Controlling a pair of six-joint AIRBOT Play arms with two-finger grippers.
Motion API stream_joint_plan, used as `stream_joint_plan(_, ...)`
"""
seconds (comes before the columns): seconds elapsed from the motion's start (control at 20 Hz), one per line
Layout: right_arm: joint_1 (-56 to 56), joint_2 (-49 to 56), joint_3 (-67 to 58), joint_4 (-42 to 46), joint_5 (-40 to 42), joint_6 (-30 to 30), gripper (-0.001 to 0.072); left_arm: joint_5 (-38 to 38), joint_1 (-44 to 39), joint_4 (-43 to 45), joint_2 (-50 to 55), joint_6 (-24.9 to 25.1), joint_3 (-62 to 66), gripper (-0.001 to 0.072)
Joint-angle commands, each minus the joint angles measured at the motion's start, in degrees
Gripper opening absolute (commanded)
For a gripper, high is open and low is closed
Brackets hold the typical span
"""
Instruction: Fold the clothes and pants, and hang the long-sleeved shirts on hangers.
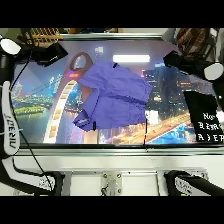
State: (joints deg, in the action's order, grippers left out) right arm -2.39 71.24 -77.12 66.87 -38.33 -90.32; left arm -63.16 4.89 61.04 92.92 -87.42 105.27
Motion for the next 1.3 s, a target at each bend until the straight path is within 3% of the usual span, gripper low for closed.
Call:
stream_joint_plan(0.0,-0.57,-7.93,2.14,0.0,-8.17,4.92,0.0703,-3.28,1.27,8.66,-12.26,-0.59,-17.9,0.0681)
stream_joint_plan(0.25,-0.59,-15.34,6.84,-0.02,-15.65,4.87,0.0703,0.2,1.29,7.78,-27.02,-0.66,-56.3,0.0681)
stream_joint_plan(0.5,-0.59,-16.22,7.45,-2.6,-15.98,4.85,0.0703,12.55,-1.86,2.21,-33.88,-0.46,-75.28,0.0681)
stream_joint_plan(0.8,-0.59,-16.13,7.45,-4.13,-16.15,4.85,0.0703,21.92,-10.21,1.99,-29.05,-0.5,-75.1,0.0681)
stream_joint_plan(1.25,-0.61,-16.13,7.45,-4.09,-17.7,4.85,0.0703,19.69,-14.91,1.99,-13.94,-3.5,-63.63,0.068)
